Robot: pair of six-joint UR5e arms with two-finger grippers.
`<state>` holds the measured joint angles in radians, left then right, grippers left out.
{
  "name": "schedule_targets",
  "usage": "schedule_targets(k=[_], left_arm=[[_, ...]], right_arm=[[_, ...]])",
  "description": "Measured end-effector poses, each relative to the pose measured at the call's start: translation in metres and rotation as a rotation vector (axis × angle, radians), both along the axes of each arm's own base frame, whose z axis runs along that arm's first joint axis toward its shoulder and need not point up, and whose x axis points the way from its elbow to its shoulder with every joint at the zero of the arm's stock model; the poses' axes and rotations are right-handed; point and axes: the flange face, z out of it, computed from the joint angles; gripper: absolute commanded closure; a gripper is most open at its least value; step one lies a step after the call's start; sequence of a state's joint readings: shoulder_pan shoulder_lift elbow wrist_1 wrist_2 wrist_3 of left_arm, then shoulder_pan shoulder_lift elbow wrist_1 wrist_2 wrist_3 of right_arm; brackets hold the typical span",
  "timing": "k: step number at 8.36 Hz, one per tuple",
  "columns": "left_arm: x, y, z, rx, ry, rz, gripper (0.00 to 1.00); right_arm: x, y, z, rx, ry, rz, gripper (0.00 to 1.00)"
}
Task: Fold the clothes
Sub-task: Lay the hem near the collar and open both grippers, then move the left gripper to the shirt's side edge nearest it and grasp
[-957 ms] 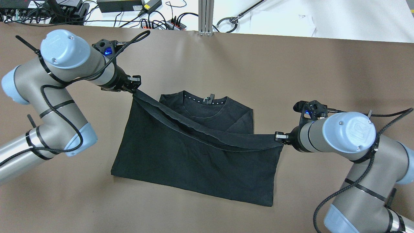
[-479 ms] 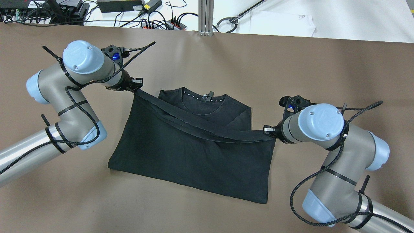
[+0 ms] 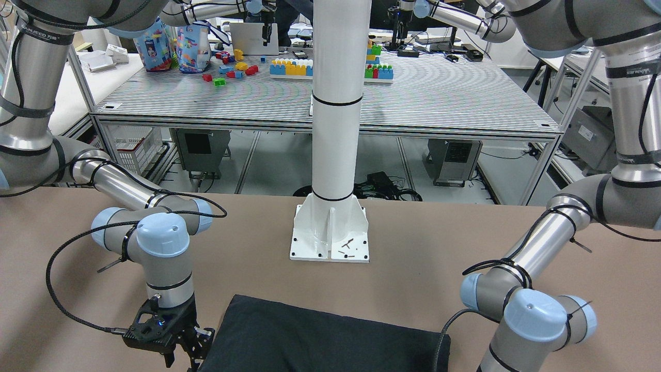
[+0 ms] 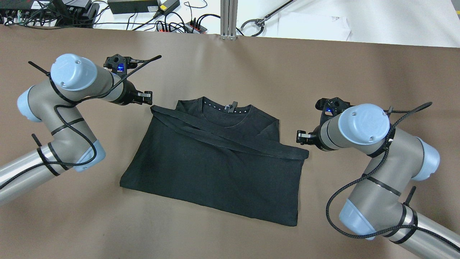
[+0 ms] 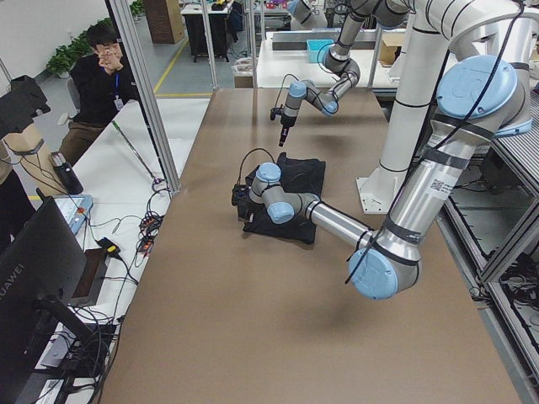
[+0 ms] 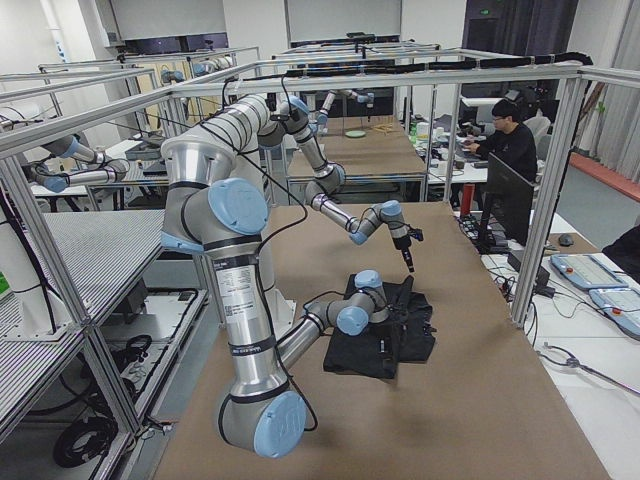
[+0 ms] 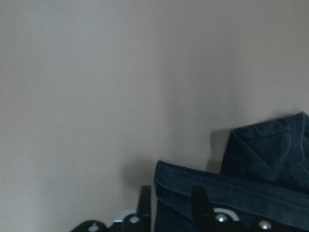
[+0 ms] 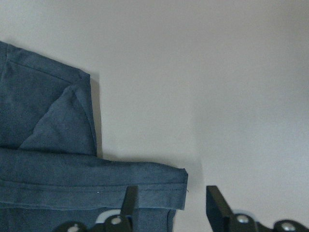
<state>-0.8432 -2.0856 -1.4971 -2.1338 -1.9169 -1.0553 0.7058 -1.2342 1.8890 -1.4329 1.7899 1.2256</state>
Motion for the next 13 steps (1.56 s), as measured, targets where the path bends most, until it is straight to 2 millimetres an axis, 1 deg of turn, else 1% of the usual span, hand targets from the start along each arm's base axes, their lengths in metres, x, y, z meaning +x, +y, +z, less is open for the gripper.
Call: schedule_targets(k=[1,2,3,4,5,7,8,9,10,11,13], left_arm=[[-0.012,0.015,0.003,0.029,0.018,0.04,0.0],[-0.027,0.036,0.007,0.054,0.036,0.086,0.0],[-0.043,0.062,0.011,0.07,0.053,0.124,0.0],[-0.054,0.089,0.014,0.081,0.066,0.156,0.0],[-0.052,0.114,0.021,0.086,0.071,0.194,0.0],[-0.029,0.155,0.04,0.082,0.067,0.271,0.0],[-0.018,0.171,0.049,0.076,0.06,0.305,0.0],[-0.008,0.179,0.058,0.068,0.051,0.327,0.0],[0.0,0.182,0.068,0.059,0.039,0.337,0.0],[0.007,0.181,0.081,0.055,0.03,0.34,0.04],[0.015,0.176,0.103,0.069,0.046,0.339,0.44]], right_arm=[[0.007,-0.002,-0.002,0.005,-0.01,-0.022,0.06],[0.011,0.001,-0.006,0.006,-0.027,-0.049,0.06],[0.01,0.005,-0.01,0.007,-0.04,-0.07,0.06],[0.007,0.01,-0.012,0.008,-0.048,-0.086,0.06],[0.002,0.014,-0.012,0.011,-0.052,-0.096,0.06],[-0.006,0.021,-0.013,0.018,-0.053,-0.111,0.06],[-0.008,0.022,-0.013,0.02,-0.053,-0.114,0.06],[-0.009,0.023,-0.013,0.021,-0.053,-0.116,0.06],[-0.01,0.024,-0.013,0.022,-0.052,-0.117,0.06],[-0.011,0.024,-0.012,0.022,-0.05,-0.119,0.06],[-0.013,0.025,-0.012,0.023,-0.049,-0.121,0.06]])
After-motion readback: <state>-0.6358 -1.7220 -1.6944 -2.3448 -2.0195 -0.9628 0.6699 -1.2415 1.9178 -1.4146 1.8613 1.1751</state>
